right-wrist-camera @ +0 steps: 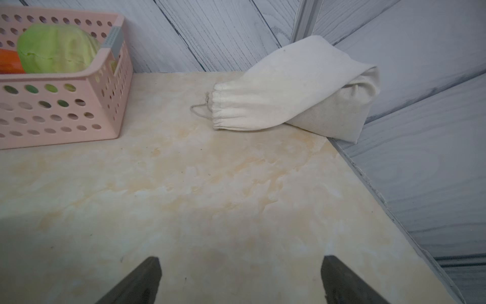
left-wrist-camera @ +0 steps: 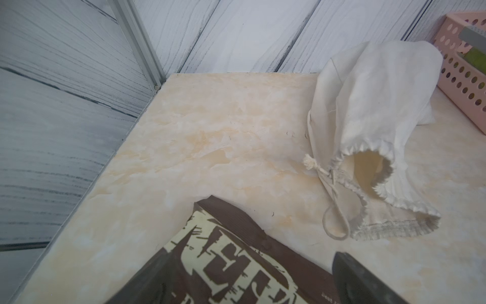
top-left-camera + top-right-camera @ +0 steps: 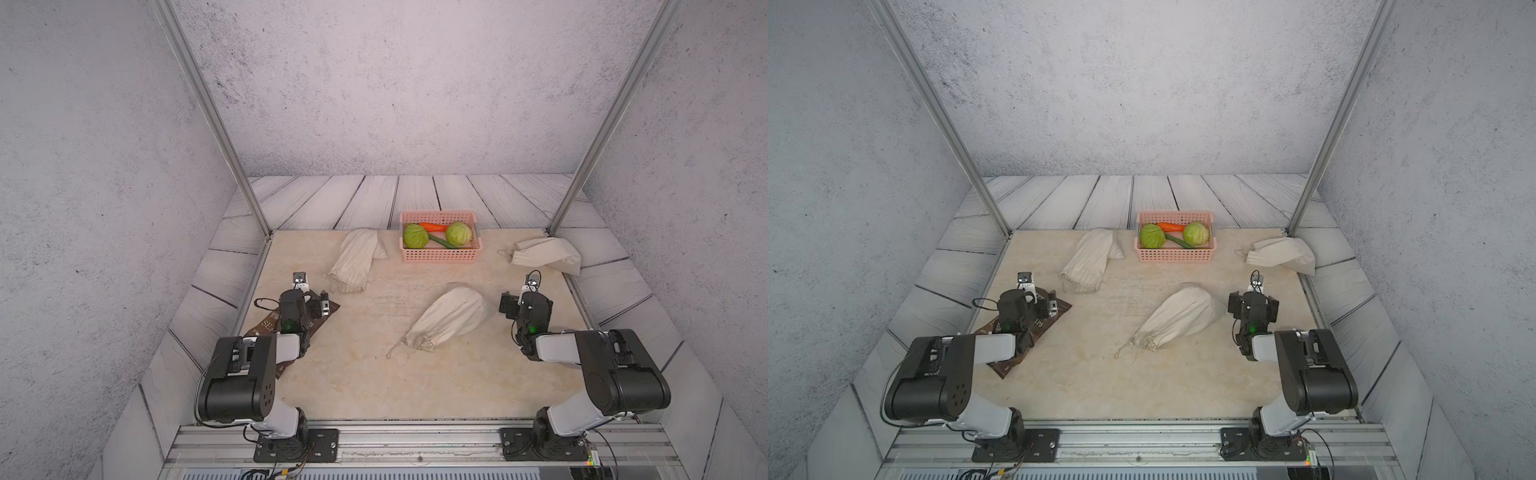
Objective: Close the soil bag
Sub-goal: Pick up the soil bag from the center of the board.
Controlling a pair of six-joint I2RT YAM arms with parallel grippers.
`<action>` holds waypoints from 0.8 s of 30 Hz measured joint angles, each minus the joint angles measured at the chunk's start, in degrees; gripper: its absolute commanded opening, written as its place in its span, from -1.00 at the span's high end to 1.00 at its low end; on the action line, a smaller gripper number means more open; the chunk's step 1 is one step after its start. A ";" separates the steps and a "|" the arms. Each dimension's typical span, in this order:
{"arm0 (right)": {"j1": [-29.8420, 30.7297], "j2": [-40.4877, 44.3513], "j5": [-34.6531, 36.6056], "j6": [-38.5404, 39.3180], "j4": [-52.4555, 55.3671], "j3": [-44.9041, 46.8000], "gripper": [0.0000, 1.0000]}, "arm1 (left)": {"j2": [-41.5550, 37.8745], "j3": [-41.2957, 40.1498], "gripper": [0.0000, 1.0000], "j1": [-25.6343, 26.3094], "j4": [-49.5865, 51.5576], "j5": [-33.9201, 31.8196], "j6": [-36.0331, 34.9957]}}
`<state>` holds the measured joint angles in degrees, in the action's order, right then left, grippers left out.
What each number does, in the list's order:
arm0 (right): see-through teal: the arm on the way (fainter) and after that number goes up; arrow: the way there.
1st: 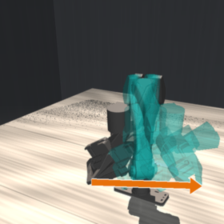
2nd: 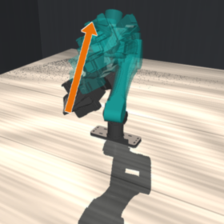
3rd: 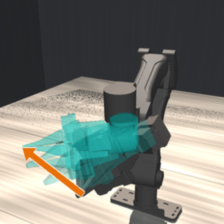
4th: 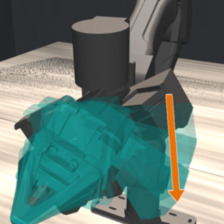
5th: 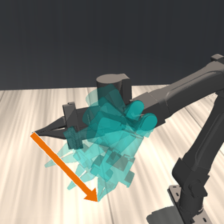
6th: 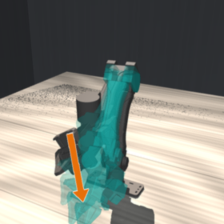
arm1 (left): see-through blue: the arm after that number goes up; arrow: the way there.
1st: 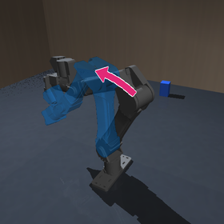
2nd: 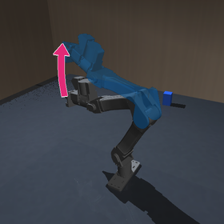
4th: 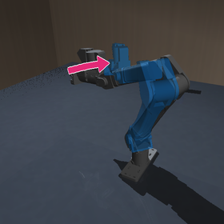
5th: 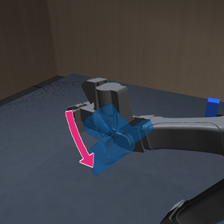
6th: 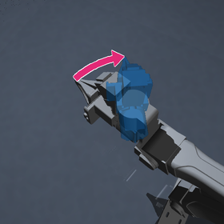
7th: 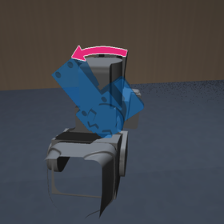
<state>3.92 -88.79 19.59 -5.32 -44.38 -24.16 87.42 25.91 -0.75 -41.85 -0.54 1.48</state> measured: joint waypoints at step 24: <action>-0.42 0.02 -1.22 -0.04 0.48 0.00 -0.99 | -0.02 0.00 -0.97 -2.08 -0.02 5.95 -0.15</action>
<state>3.51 -88.77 18.37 -5.37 -43.90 -24.16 87.39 25.91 -2.83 -41.87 5.41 1.32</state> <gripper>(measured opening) 0.993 0.985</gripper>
